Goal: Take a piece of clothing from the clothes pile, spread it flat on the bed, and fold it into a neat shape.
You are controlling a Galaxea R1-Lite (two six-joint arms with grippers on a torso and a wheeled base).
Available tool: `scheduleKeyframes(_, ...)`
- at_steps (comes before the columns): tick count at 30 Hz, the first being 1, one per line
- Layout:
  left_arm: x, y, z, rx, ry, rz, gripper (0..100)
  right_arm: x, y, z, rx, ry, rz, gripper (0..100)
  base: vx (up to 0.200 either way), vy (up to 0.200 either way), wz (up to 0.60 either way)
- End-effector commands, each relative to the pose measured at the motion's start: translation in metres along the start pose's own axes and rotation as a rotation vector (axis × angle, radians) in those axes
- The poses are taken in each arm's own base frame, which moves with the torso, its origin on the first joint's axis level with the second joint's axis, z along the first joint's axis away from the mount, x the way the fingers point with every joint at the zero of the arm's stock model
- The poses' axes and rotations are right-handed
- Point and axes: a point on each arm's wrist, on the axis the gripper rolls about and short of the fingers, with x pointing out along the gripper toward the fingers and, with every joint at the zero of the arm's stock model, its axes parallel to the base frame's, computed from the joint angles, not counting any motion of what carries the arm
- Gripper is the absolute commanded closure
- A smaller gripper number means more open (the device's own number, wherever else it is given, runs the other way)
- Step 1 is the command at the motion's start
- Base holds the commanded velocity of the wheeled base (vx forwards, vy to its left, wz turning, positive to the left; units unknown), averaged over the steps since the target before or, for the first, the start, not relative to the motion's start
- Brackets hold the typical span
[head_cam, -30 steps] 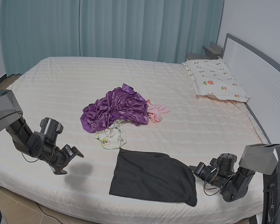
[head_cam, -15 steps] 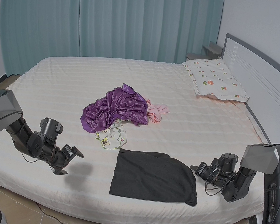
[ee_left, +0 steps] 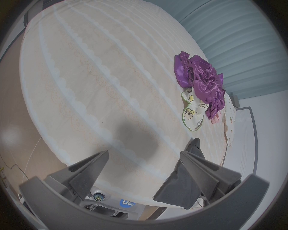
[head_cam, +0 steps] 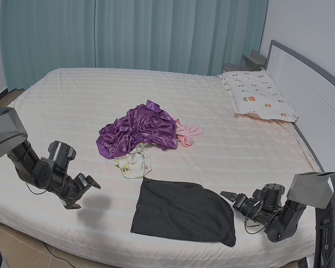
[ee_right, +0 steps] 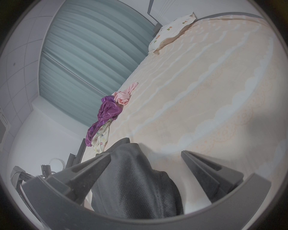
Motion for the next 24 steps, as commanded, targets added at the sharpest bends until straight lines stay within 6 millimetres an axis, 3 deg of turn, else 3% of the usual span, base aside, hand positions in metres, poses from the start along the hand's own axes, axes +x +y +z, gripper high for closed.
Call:
scheduleKeyframes(1,0.0,0.0,0.0002,0.0,0.0,-0.001,0,0.0024,0.0034,-0.0025,0.002,0.01,0.005,0,0.0,0.0,0.0)
scheduleKeyframes(2,0.0,0.0,0.0002,0.0,0.0,-0.001,0,0.0021,0.0031,-0.0029,0.003,0.012,0.003,100,0.0,0.0,0.0)
scheduleKeyframes(24,0.0,-0.0002,0.0003,0.0,-0.001,0.0,0,0.0009,0.0026,0.0024,0.006,-0.014,0.012,100,0.0,0.0,0.0)
